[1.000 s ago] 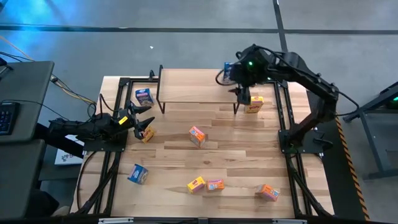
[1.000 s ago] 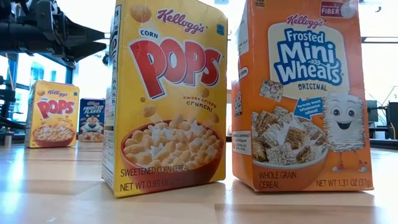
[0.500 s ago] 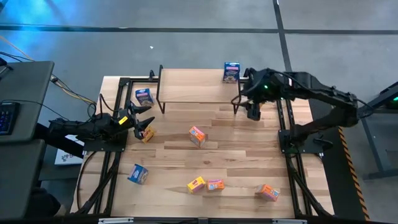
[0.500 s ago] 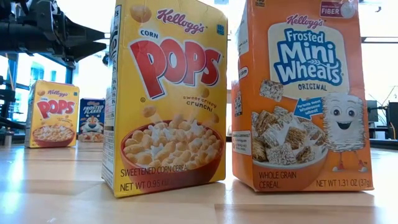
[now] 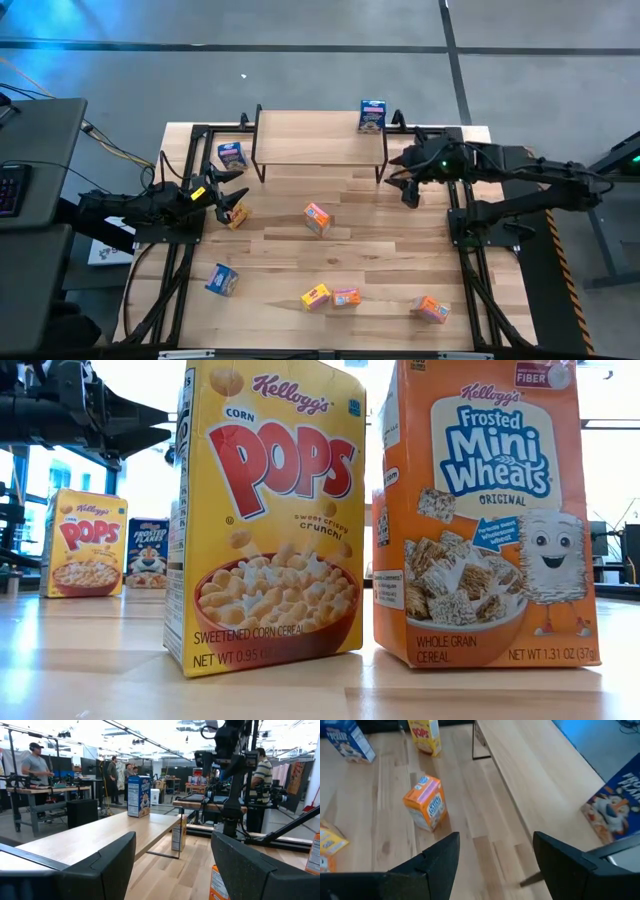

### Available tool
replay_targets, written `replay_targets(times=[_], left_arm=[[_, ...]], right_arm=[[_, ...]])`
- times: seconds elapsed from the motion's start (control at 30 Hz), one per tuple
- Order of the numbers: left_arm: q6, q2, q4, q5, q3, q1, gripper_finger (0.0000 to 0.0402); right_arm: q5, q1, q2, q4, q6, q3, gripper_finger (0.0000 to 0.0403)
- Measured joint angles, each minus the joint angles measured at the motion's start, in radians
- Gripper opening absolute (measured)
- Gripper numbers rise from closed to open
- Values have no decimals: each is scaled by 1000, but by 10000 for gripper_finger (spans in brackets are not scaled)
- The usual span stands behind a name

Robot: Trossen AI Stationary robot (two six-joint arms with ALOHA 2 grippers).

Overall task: Stack cereal on shelf
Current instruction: Put the middle left yellow cereal box on the shelf

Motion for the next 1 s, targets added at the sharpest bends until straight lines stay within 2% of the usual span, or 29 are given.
replay_targets(times=[0.27, 0.47, 1.0], left_arm=[[0, 0, 0, 0, 0, 0, 250], [0, 0, 0, 0, 0, 0, 250], [0, 0, 45, -4, 0, 0, 250]], right_arm=[[-1, 23, -14, 261, 8, -177, 245], [-3, 34, -14, 421, 11, -251, 245], [-4, 34, -14, 492, 18, -263, 245]])
